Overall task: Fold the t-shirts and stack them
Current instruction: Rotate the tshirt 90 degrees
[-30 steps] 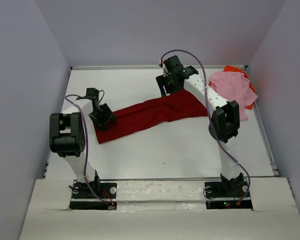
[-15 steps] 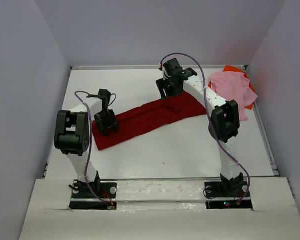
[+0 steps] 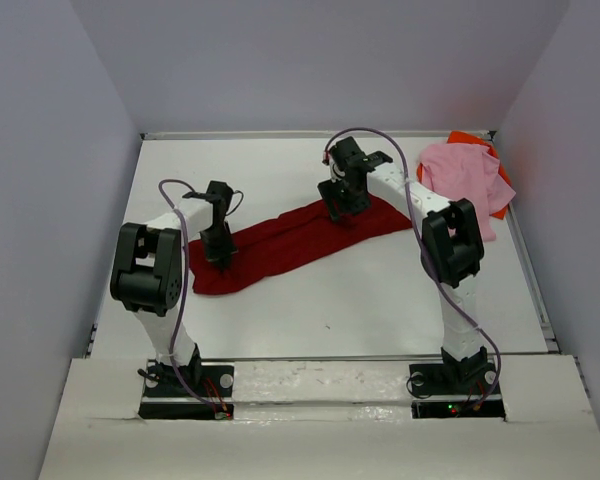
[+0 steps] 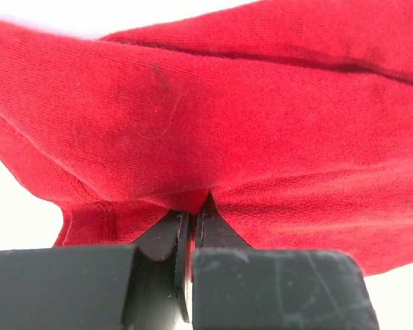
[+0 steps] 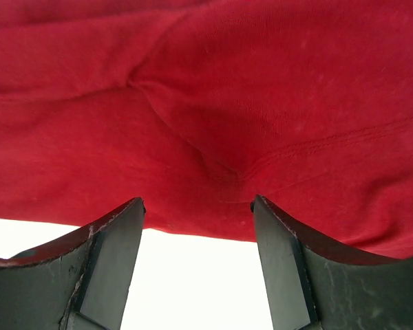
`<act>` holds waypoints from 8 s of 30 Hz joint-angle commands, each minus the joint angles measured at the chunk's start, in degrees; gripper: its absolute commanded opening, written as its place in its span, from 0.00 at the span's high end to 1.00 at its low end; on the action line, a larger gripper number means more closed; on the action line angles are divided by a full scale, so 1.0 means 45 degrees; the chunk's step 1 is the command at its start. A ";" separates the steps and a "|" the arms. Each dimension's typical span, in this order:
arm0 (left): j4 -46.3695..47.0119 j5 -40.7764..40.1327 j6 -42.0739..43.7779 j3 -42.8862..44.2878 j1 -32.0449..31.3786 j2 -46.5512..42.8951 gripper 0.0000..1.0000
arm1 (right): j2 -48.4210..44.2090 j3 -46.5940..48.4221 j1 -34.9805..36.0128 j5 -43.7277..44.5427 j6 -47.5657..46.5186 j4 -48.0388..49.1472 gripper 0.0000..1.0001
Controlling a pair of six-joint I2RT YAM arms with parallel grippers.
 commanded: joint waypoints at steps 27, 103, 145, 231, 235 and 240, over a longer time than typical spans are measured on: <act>-0.1255 0.1124 -0.0084 -0.1870 -0.1109 0.0232 0.97 | 0.0965 0.0267 -0.0339 -0.0265 0.0045 0.1467 0.38; 0.0561 0.4718 -0.1217 -0.2631 -0.1402 -0.1915 0.96 | -0.2749 -1.2118 -0.0496 -0.1596 1.7938 1.8186 0.34; 0.0561 0.5050 -0.1393 -0.4527 -0.1421 -0.3342 0.96 | 0.0672 -0.5533 -0.1198 -0.2902 1.6589 1.5901 0.29; 0.8437 0.6518 -0.7801 -0.5056 -0.1988 -0.4085 0.08 | 0.0826 -0.5183 -0.3719 -0.7903 1.1315 1.0959 0.35; 0.8198 0.6046 -0.7351 -0.4703 -0.2007 -0.3267 0.09 | 0.0671 -0.5378 -0.3719 -0.7865 1.1316 1.0979 0.35; 0.6741 0.4335 -0.6356 -0.3845 -0.2144 -0.2076 0.09 | 0.0553 -0.5535 -0.3836 -0.7942 1.1335 1.1408 0.35</act>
